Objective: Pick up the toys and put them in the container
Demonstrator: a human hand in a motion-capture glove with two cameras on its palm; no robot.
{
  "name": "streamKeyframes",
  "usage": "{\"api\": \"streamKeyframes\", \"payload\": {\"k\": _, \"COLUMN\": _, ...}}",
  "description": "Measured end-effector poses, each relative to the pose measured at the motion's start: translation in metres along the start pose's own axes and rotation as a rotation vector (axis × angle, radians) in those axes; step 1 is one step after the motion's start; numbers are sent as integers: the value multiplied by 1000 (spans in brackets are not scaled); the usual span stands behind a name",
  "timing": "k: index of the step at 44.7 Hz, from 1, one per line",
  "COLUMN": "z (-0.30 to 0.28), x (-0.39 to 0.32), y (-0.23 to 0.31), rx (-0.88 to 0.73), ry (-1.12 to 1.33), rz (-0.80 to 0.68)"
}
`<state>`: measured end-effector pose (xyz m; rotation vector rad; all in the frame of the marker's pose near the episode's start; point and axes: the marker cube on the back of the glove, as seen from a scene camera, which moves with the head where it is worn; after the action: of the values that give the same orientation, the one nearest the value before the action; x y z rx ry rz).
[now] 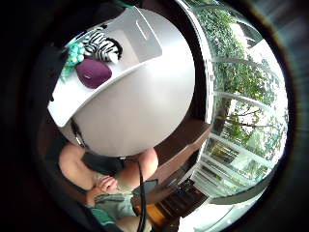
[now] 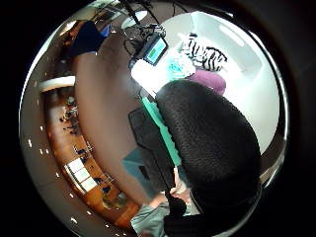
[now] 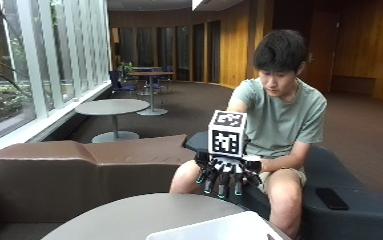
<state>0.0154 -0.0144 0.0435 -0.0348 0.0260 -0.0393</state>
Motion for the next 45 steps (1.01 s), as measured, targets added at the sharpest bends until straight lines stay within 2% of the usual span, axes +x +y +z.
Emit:
{"api": "streamKeyframes", "payload": {"k": 27, "z": -16, "x": 8, "y": 11, "rx": 4, "ry": -7, "rz": 1}}
{"api": "streamKeyframes", "payload": {"k": 45, "z": -5, "x": 6, "y": 9, "rx": 6, "ry": -23, "rz": 12}}
